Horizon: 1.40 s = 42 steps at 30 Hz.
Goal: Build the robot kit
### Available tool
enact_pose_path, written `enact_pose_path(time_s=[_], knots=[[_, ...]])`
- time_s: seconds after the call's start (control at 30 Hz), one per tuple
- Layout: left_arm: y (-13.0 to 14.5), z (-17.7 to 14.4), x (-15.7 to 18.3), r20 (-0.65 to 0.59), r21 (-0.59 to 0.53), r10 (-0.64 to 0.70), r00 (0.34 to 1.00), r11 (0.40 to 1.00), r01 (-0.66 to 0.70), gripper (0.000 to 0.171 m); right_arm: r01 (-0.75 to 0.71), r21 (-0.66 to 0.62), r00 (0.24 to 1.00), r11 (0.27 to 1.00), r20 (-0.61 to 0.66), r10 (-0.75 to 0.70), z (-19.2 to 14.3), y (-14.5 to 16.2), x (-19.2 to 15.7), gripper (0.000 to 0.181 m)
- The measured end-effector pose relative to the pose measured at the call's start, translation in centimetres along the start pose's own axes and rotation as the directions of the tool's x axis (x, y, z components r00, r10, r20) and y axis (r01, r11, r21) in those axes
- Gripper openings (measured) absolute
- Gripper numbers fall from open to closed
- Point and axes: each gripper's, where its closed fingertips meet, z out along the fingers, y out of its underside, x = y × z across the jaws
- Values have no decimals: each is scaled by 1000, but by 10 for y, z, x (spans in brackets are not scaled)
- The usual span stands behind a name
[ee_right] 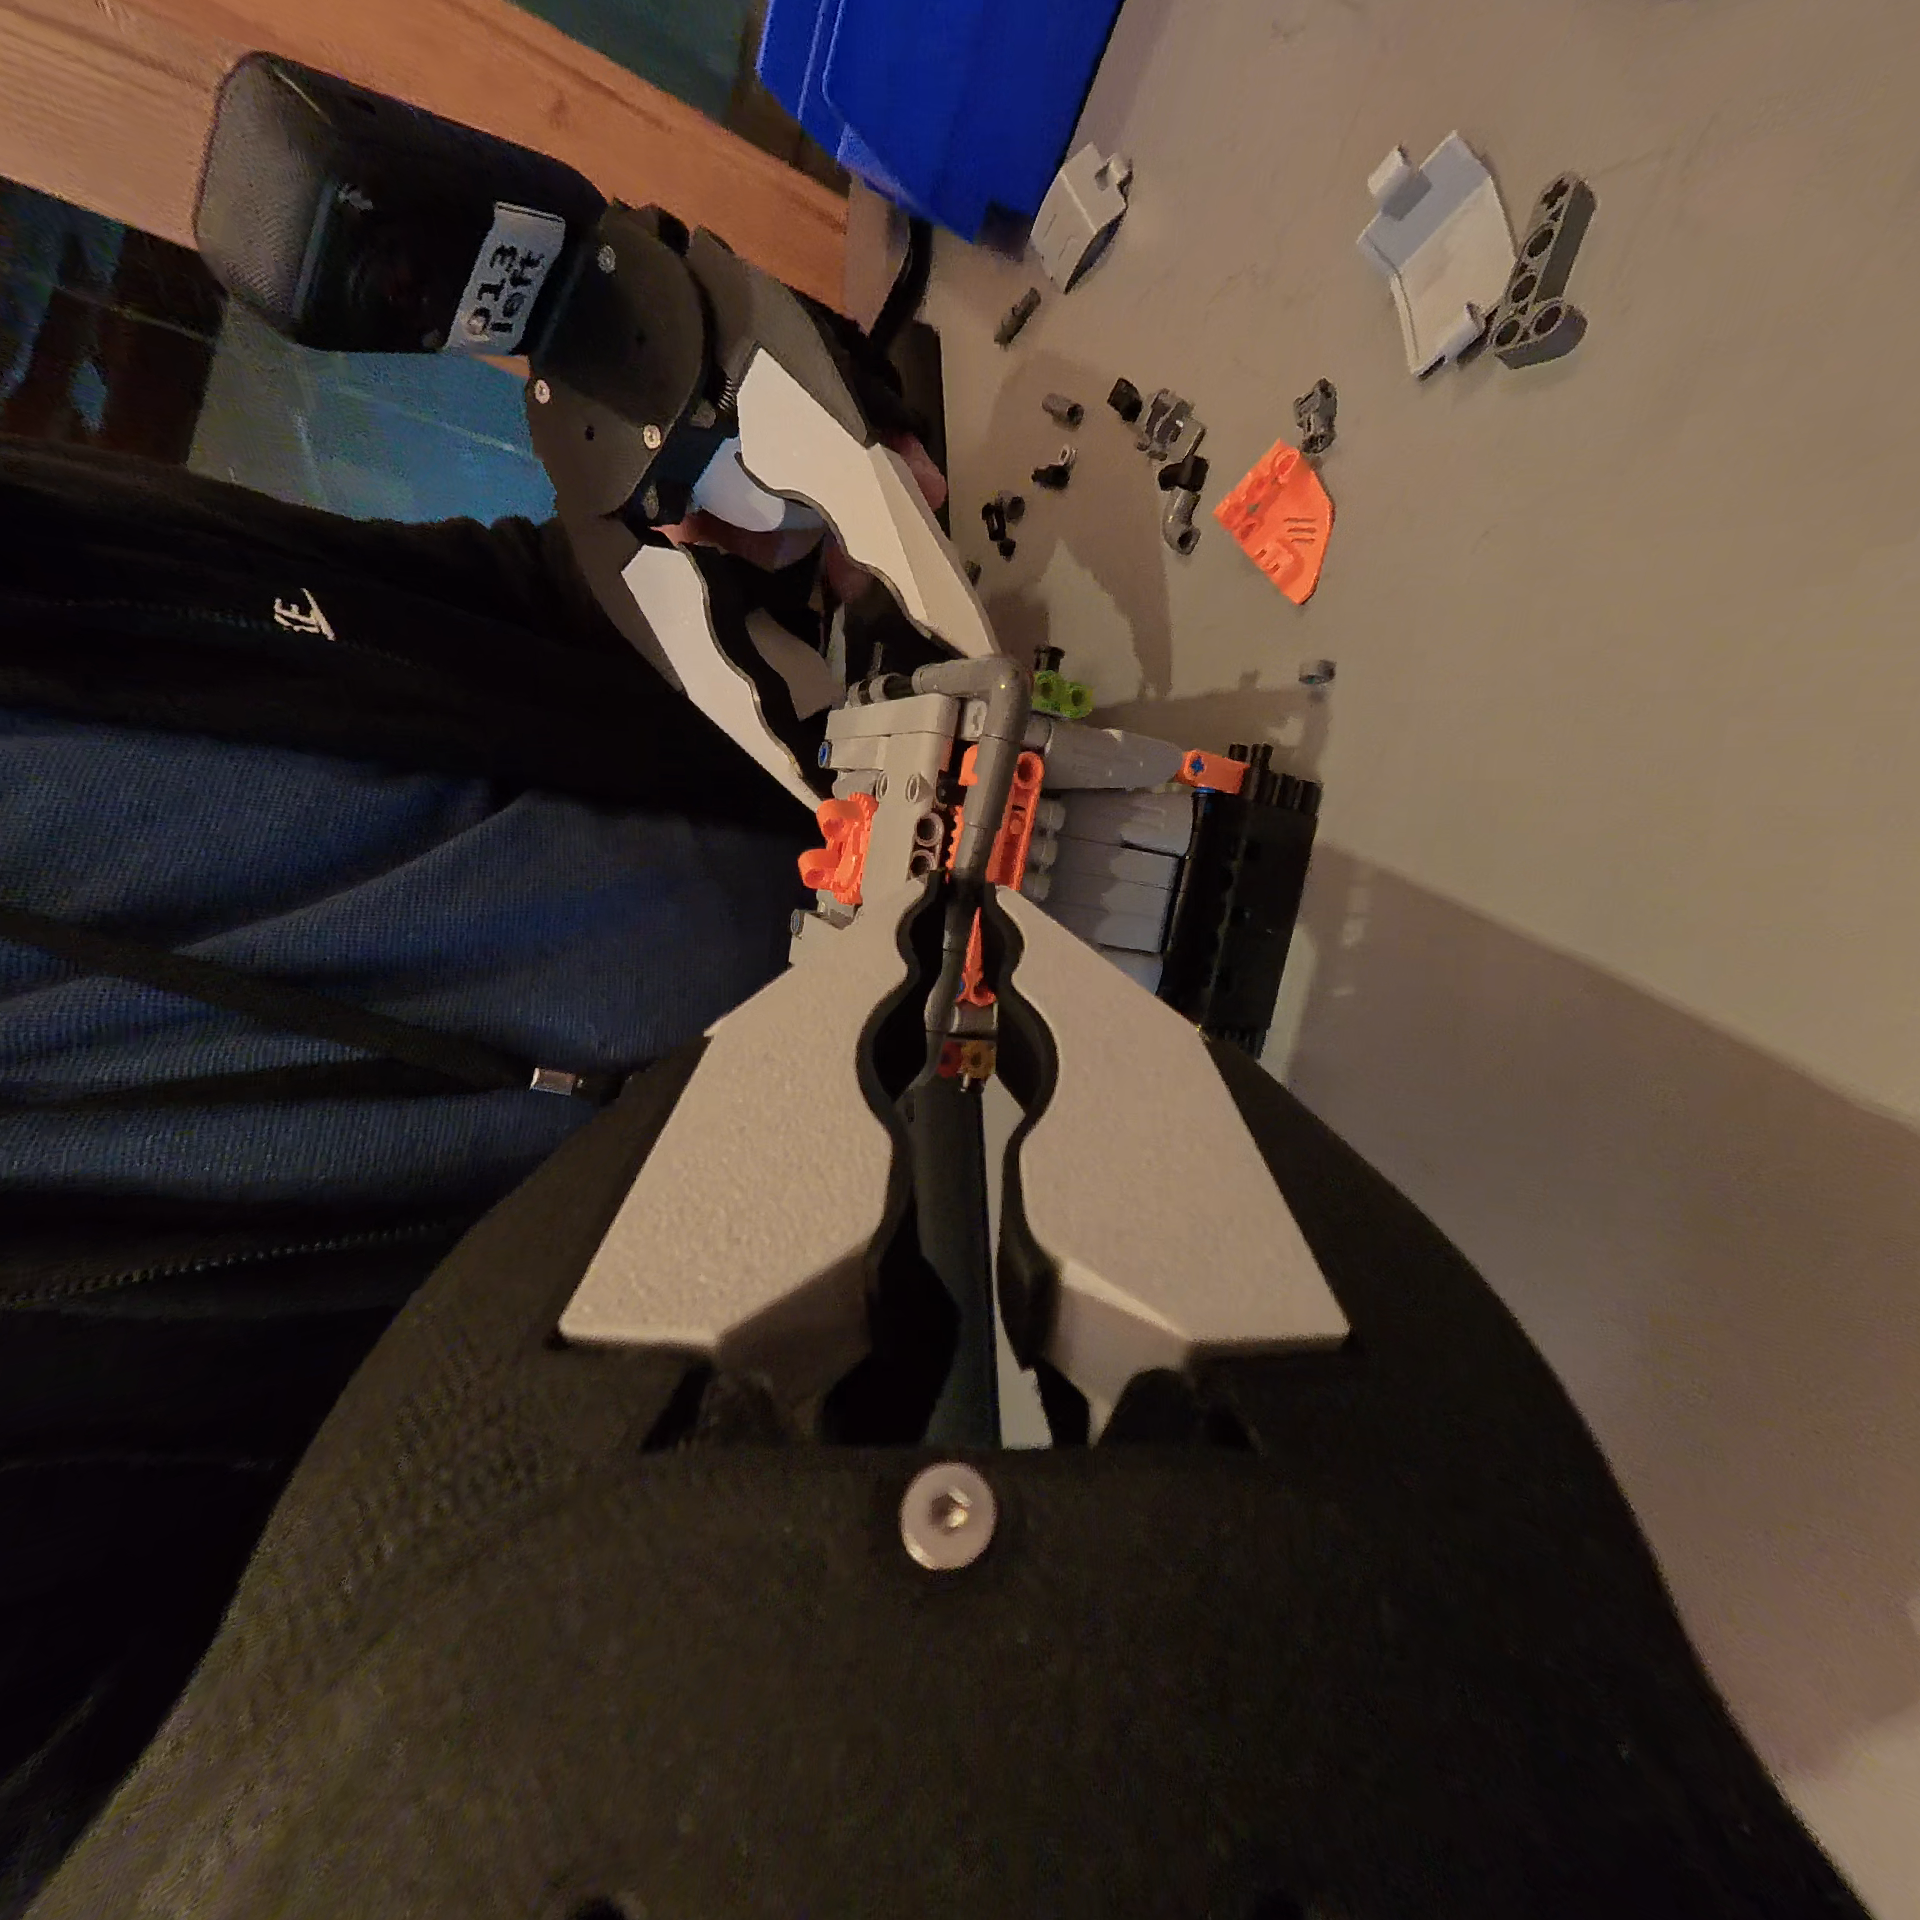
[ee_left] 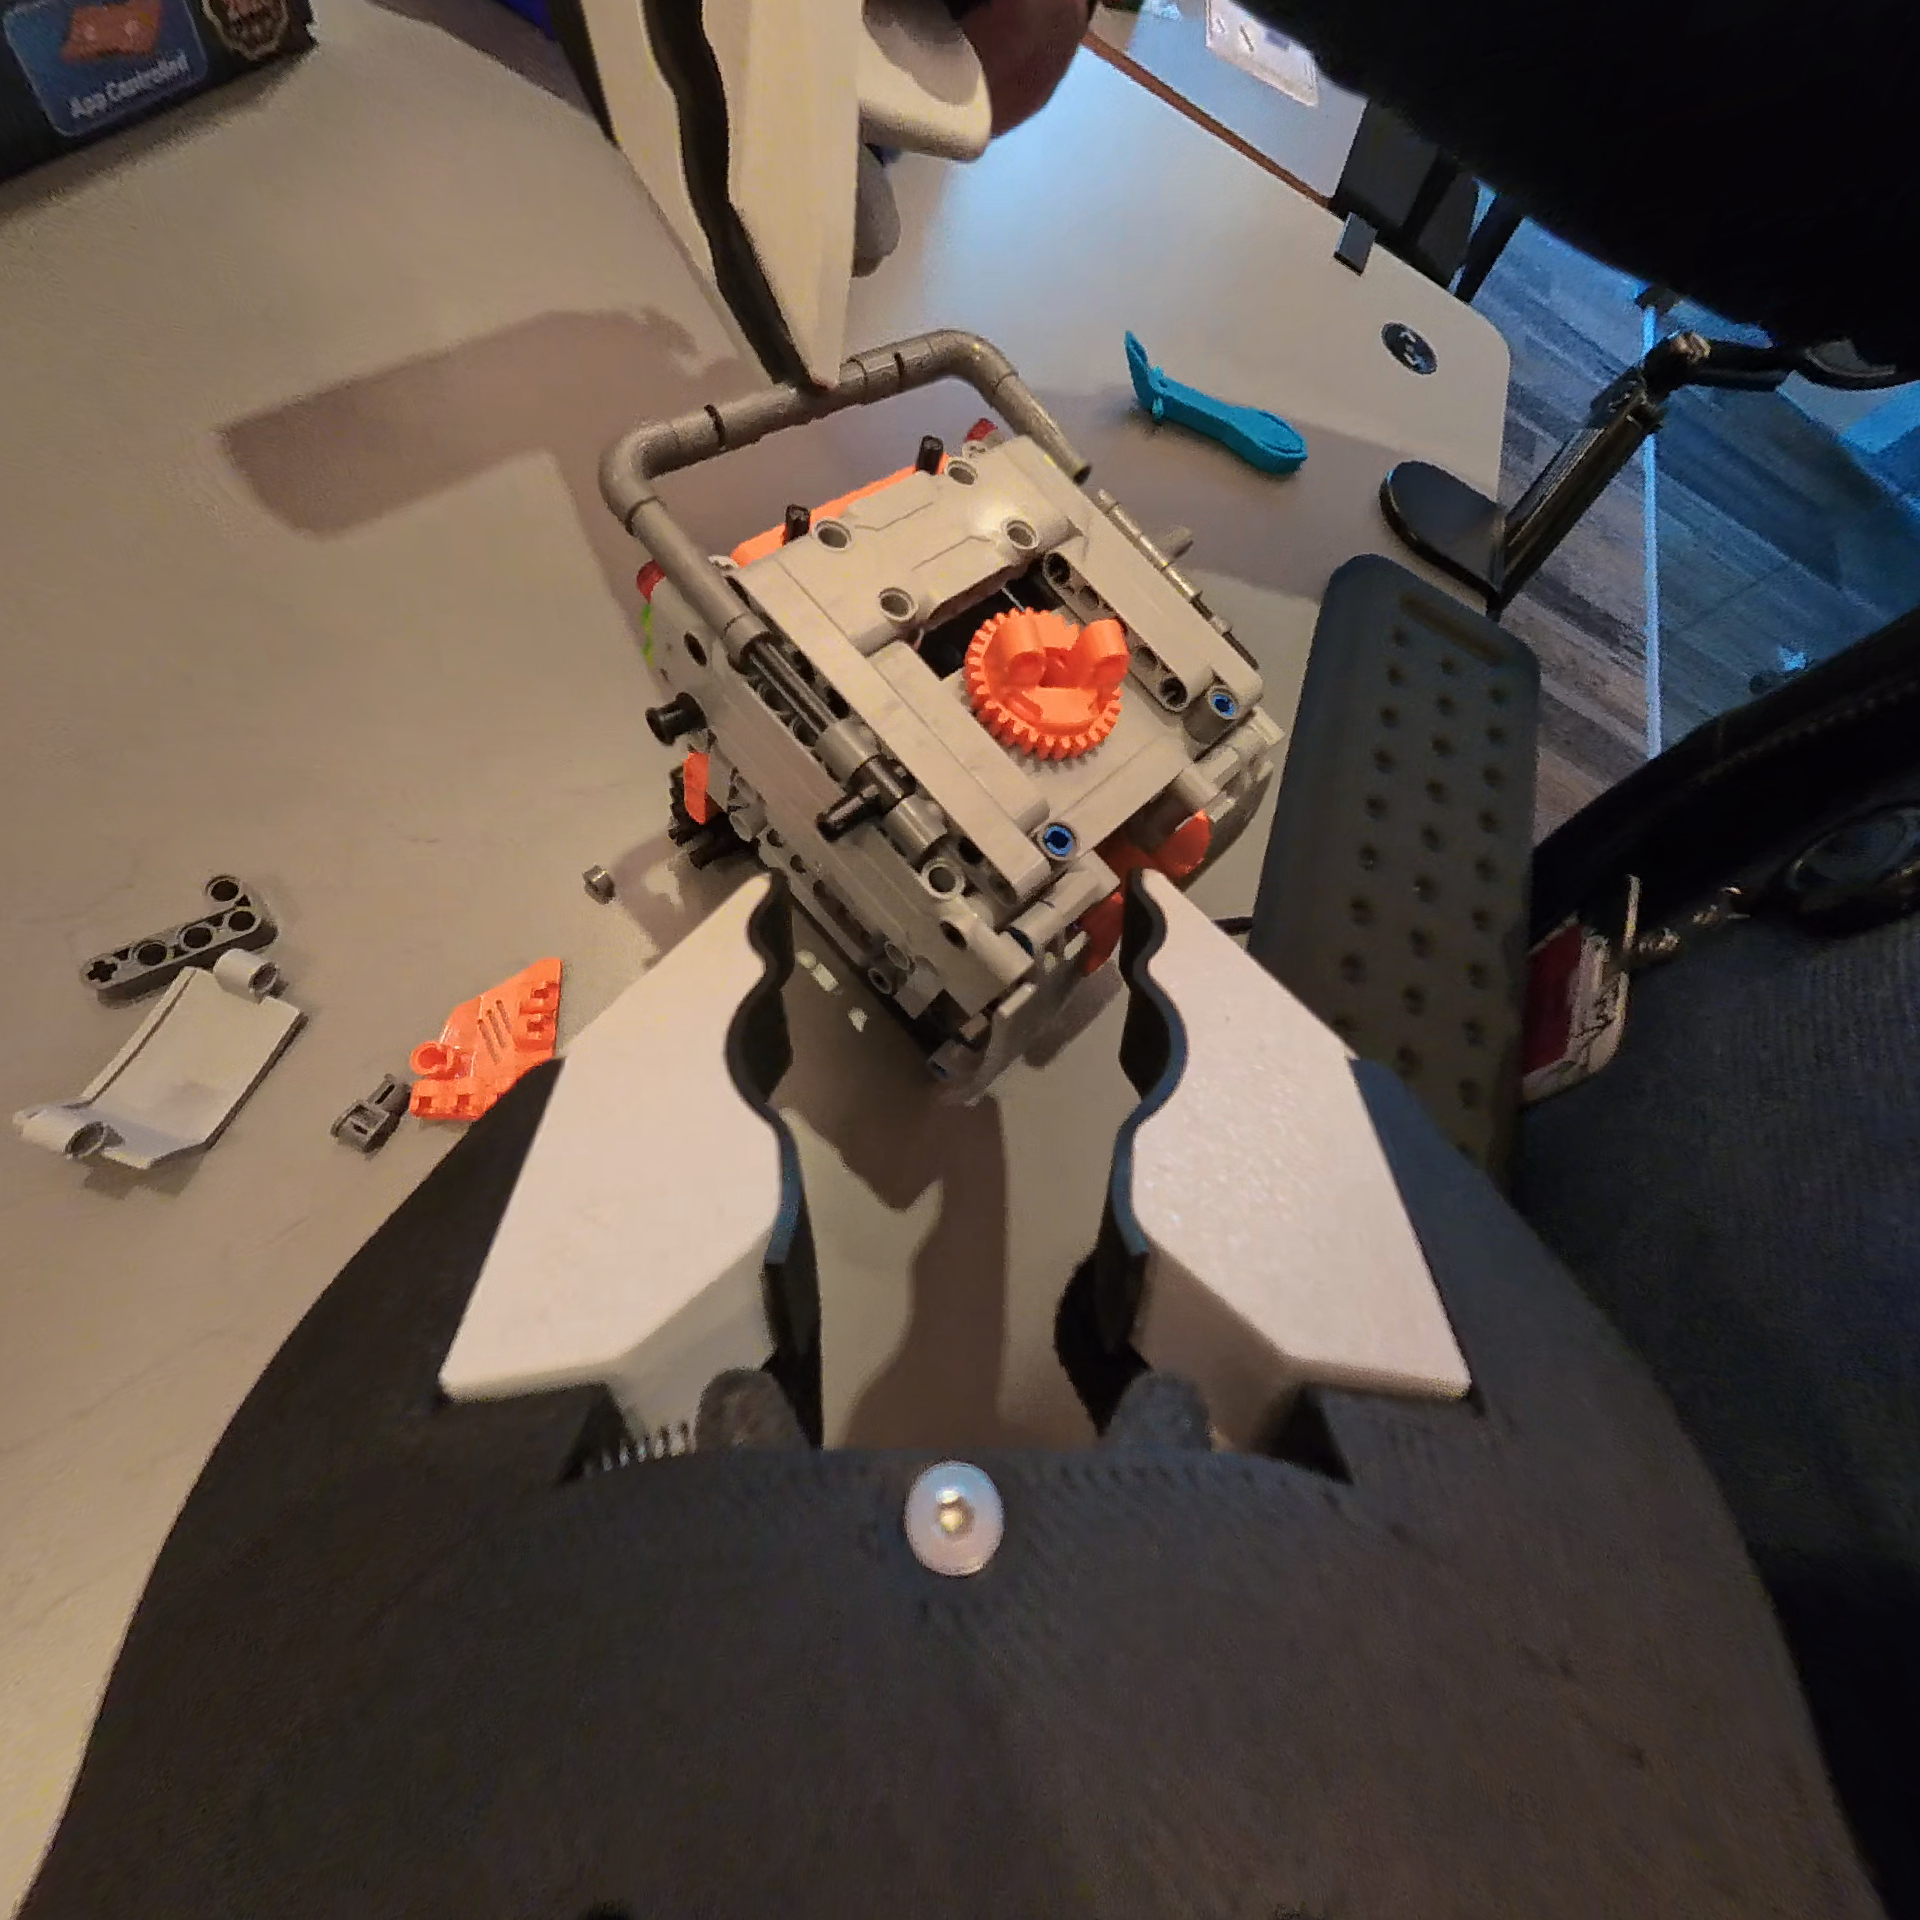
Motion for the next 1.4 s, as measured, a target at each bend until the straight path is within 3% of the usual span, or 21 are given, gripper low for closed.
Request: enact_pose_path(time_s=[0.3,0.53,0.77,1.0,1.23,1.4], knots=[[1,-3,5,-64,23,-9,998,1000,10,46,1,123,1000,992,26,-4,-1,18,-5,4],[0,-3,4,-70,22,-13,997,1000,15,43,16,131,1000,991,-2,-16,-3,25,-7,5],[-1,-2,3,-66,12,6,998,1000,-5,43,21,101,1000,995,21,-23,-1,22,-6,22],[-2,-2,4,-65,16,6,998,1000,-5,43,19,182,999,983,38,-26,-2,-2,3,6],[-1,-2,2,-67,4,15,998,1000,-15,43,77,158,997,984,9,-79,0,-7,3,5],[-3,-1,1,-79,-9,29,996,1000,-30,42,90,63,995,994,25,-91,8,-4,0,5]])
